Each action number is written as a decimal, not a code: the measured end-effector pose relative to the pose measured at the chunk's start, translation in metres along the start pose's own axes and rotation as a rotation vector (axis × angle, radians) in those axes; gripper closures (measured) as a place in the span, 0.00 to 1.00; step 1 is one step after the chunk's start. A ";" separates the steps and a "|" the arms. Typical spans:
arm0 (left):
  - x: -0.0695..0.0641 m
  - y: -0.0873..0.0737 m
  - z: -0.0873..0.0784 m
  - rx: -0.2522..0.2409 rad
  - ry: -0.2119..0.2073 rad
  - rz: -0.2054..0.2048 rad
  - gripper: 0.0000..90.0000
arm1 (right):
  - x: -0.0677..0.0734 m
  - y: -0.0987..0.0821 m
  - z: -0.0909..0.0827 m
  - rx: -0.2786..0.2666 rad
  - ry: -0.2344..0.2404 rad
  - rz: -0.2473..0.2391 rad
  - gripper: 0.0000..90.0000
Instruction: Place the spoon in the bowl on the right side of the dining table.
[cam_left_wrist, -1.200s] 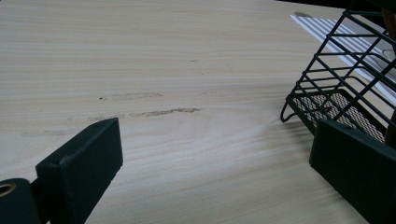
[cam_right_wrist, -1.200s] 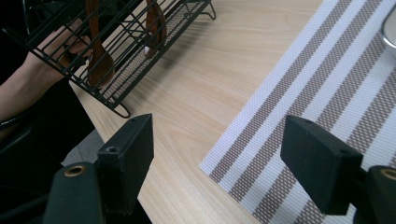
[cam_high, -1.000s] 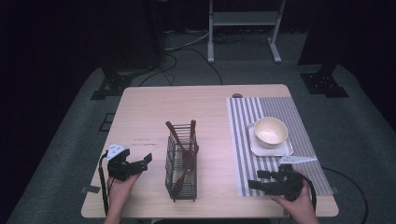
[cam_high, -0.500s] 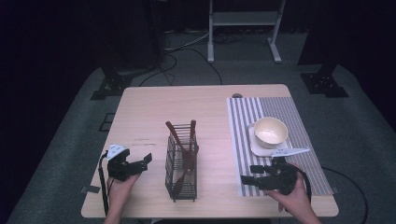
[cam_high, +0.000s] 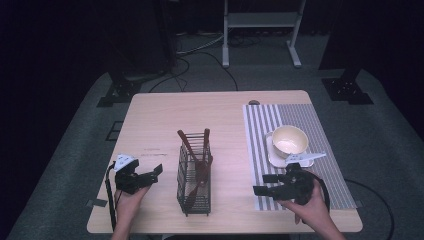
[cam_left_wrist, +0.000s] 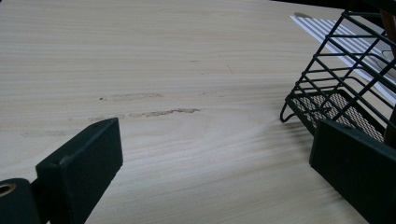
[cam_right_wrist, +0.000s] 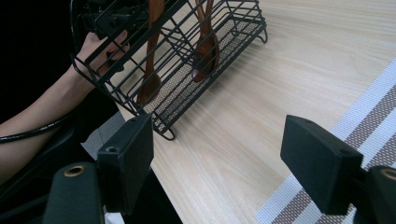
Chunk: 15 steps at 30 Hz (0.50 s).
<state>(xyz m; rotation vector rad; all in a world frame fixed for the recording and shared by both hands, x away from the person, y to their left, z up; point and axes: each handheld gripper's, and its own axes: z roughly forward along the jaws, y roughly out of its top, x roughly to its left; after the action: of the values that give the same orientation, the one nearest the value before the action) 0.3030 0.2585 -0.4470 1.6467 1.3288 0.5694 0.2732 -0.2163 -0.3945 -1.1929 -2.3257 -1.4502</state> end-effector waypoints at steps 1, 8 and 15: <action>0.000 0.000 0.000 -0.001 0.000 0.000 0.02 | 0.001 0.002 0.001 0.004 -0.001 0.001 0.27; 0.000 0.000 0.000 0.000 0.000 0.000 0.02 | 0.006 0.008 0.001 0.008 0.001 -0.008 0.27; 0.000 0.000 0.000 0.001 -0.001 0.000 0.02 | 0.013 0.018 0.003 0.018 0.008 -0.020 0.27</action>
<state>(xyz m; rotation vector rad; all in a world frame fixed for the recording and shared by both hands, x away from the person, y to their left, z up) 0.3030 0.2588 -0.4468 1.6477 1.3282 0.5683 0.2779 -0.2030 -0.3770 -1.1608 -2.3473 -1.4340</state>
